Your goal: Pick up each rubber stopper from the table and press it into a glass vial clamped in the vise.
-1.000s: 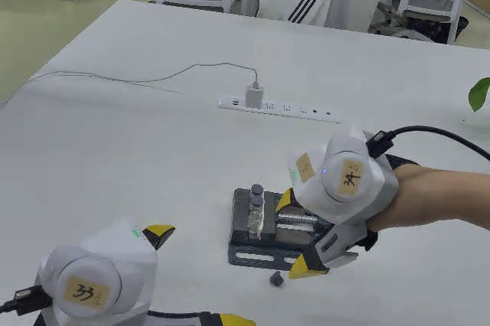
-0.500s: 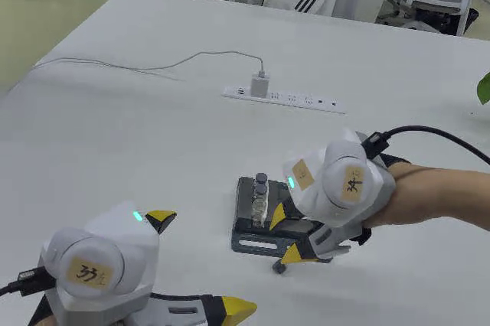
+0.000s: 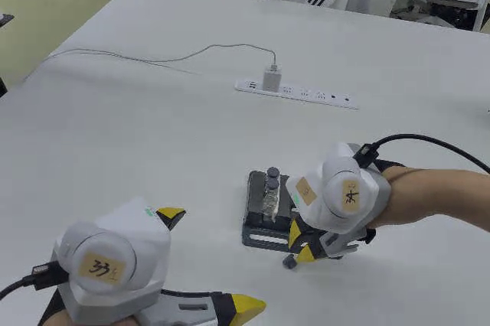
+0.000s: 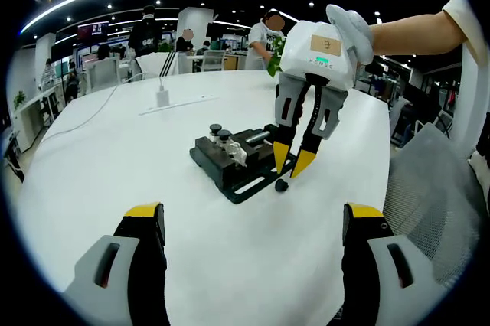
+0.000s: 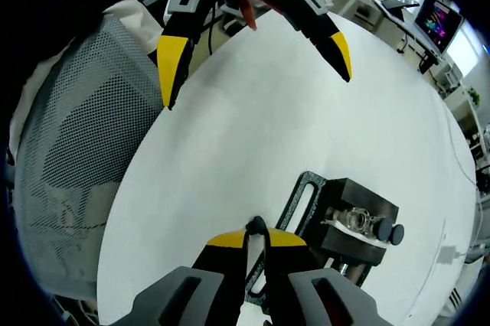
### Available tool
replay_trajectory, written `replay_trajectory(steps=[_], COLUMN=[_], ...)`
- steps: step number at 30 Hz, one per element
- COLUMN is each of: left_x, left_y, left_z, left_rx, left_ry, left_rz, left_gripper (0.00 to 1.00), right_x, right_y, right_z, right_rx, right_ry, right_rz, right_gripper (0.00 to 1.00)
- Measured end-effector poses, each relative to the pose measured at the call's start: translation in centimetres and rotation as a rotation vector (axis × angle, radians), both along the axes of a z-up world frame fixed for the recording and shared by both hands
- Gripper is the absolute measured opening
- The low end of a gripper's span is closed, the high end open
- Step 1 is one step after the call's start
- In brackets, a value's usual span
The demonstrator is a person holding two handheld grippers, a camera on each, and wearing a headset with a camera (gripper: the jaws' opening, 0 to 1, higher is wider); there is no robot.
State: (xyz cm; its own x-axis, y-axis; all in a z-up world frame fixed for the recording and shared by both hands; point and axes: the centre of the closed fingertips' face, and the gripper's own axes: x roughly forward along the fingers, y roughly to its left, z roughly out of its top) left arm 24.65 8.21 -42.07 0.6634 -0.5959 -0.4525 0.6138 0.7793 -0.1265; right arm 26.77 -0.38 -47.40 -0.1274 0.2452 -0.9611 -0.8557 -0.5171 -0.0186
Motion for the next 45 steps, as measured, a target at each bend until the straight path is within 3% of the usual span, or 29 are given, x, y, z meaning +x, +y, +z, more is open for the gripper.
replay_trajectory(steps=[17,35,37,45], left_x=[0.0,-0.2,-0.2,-0.2], left_y=[0.3,-0.2,-0.2,-0.5], left_z=[0.0,-0.2,-0.3,-0.5], left_rx=[-0.006,-0.021,-0.022,-0.021], left_ry=[0.006,0.017,0.022,0.029], left_rz=[0.009,0.004,0.005,0.007], left_gripper=[0.96,0.95,0.94,0.92], right_x=[0.1,0.1,0.1,0.1], right_y=[0.2,0.4,0.4,0.2], right_z=[-0.9,-0.8,-0.9,-0.8], right_rx=[-0.008,0.025,0.028,0.067], right_ry=[0.016,0.027,0.030,0.013], right_rz=[0.014,-0.135,-0.184,-0.264], right_gripper=[0.00,0.00,0.00,0.00])
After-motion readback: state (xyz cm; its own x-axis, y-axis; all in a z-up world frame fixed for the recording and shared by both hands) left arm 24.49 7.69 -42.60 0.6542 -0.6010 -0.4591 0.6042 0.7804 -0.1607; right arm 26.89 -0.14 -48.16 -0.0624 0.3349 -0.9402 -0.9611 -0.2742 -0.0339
